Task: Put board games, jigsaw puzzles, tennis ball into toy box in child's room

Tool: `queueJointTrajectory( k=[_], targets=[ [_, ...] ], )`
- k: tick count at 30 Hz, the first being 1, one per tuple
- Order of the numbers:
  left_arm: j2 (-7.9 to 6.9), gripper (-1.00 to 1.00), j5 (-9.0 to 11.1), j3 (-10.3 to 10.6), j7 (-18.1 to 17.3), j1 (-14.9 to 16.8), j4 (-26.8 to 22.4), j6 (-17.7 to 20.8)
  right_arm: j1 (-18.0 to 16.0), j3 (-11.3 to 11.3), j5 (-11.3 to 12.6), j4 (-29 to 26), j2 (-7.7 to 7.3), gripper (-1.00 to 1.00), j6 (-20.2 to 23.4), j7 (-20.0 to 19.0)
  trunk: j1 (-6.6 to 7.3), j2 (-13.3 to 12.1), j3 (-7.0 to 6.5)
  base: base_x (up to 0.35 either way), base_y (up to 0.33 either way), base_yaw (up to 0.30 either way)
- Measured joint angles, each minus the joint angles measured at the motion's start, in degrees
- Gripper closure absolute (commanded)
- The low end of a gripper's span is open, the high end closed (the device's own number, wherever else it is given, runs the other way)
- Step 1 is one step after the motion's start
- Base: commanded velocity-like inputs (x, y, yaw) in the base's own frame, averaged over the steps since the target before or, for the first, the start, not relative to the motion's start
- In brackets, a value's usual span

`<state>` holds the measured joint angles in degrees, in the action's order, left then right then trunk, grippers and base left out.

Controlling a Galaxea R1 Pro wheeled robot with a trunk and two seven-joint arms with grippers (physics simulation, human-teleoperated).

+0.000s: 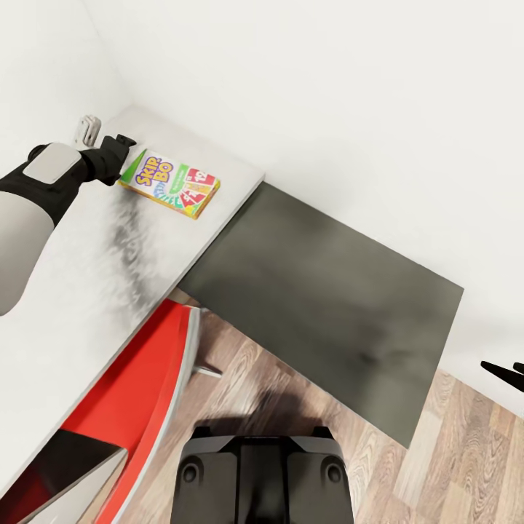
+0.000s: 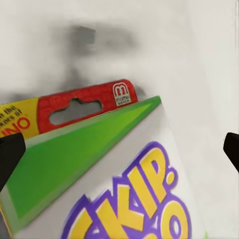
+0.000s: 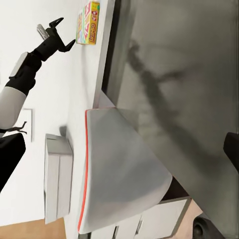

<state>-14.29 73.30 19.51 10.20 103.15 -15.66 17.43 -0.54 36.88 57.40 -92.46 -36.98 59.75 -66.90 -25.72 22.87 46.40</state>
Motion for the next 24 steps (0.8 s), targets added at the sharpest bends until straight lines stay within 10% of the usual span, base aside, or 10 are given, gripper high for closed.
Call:
queueJointTrajectory(
  k=[24],
  targets=[
    [0.05,-1.0,0.06,0.12,0.01,-0.17,0.01,0.0,-0.03,0.18,-0.04,0.0,0.08,-1.0,0.0,0.08,0.42,0.0,0.36,0.0,0.0,-0.097]
  ],
)
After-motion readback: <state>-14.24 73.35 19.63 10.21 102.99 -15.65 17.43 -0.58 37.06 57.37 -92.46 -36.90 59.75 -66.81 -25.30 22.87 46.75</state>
